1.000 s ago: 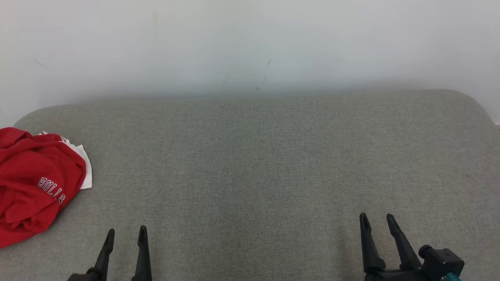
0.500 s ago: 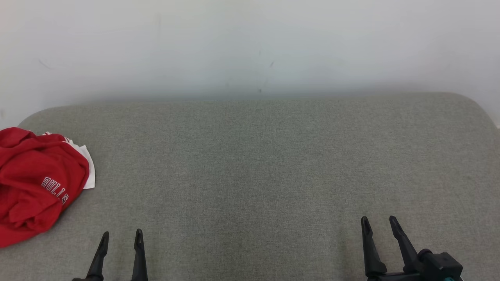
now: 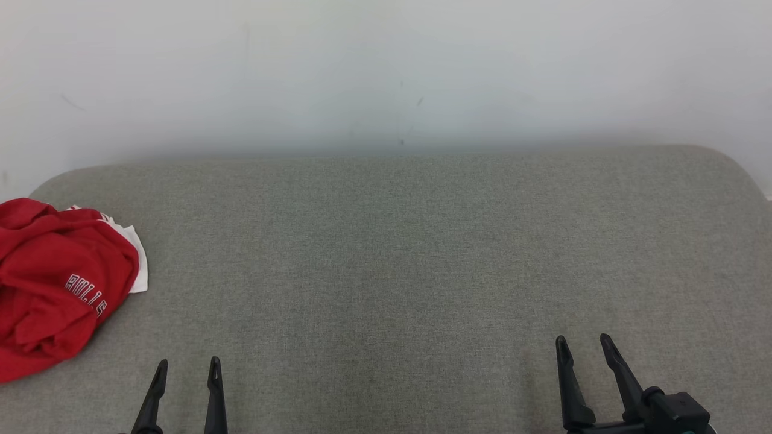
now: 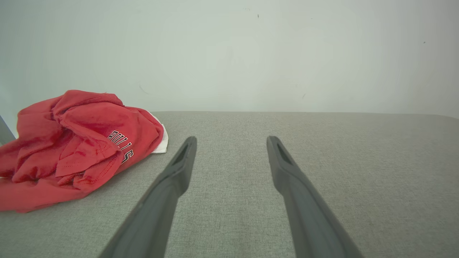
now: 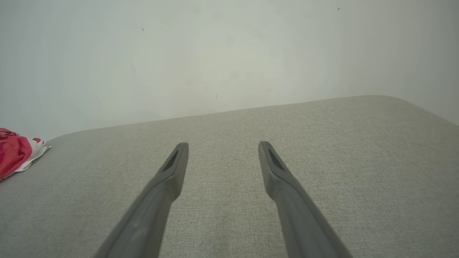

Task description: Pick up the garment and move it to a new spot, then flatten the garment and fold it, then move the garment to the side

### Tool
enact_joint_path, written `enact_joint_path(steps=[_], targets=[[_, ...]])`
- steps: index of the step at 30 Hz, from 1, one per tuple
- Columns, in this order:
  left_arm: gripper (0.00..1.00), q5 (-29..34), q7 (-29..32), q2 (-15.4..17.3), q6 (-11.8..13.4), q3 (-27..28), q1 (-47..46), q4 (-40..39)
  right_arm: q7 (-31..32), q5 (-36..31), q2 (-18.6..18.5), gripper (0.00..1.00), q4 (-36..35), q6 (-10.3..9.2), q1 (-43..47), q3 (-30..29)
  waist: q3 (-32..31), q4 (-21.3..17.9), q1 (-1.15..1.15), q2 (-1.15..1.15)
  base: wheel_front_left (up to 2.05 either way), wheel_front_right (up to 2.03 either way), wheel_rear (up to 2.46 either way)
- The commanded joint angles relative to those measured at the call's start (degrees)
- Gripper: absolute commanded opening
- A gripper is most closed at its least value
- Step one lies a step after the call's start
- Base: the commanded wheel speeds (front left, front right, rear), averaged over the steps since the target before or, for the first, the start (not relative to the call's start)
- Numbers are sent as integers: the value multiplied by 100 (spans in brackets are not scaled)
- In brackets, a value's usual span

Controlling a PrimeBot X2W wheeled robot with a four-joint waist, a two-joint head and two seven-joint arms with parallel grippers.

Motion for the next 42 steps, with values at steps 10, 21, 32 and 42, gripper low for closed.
enact_joint_path(steps=[10, 21, 32, 42], targets=[[100, -20, -18, -5, 19, 8, 71, -28, -7, 46, -1, 100, 7, -12, 51, -6, 25, 0, 0, 0, 0, 0, 0], [100, -41, -18, -5, 6, 17, 62, -33, -7, 51, 0, 100, 3, -12, 62, 1, 29, 4, 0, 0, 0, 0, 0], [100, 23, -18, -6, -20, 31, 44, 2, -7, 122, 0, 100, 4, -12, 97, 43, 58, 184, 0, 0, 0, 0, 0], [100, 0, -18, -6, 13, 129, 60, 65, -7, 131, 0, 100, 37, -12, 149, 3, 78, 882, 0, 0, 0, 0, 0]])
